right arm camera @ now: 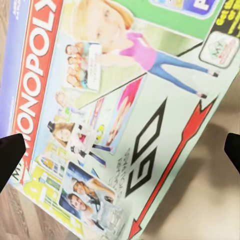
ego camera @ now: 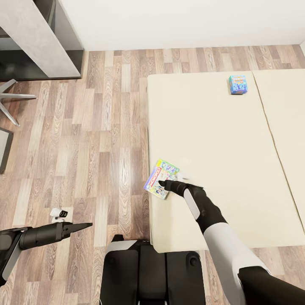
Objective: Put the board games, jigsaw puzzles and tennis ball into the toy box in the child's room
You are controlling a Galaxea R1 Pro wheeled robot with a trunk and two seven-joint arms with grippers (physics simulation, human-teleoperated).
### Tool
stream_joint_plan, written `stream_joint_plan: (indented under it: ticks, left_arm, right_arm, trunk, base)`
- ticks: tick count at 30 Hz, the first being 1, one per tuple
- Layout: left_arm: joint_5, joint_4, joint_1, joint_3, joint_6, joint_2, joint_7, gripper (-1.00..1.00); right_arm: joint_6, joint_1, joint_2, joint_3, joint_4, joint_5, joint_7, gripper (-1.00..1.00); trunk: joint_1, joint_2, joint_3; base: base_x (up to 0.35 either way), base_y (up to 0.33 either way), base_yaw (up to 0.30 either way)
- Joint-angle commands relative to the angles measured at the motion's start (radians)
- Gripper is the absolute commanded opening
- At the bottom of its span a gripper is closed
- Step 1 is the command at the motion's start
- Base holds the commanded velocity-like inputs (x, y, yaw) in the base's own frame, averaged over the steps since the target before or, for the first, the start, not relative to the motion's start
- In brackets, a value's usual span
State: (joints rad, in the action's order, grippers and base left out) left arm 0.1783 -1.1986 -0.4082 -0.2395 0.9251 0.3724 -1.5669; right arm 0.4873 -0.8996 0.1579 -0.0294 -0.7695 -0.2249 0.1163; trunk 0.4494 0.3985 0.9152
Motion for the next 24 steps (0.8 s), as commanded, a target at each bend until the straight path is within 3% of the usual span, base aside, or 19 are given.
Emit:
stream_joint_plan:
  ticks: [1,24]
  left_arm:
    - [0.0,0.0,0.0,0.0,0.011,0.0,-0.004,1.0]
    - [0.001,0.0,0.0,0.0,0.011,-0.001,-0.004,1.0]
  right_arm:
    - [0.005,0.0,0.001,0.0,-0.002,-0.002,0.001,1.0]
    - [0.005,-0.001,0.005,-0.002,-0.001,-0.006,0.003,1.0]
  trunk:
    - [0.001,0.002,0.001]
    - [0.001,0.002,0.001]
  base:
    - [0.0,0.0,0.0]
    - [0.0,0.0,0.0]
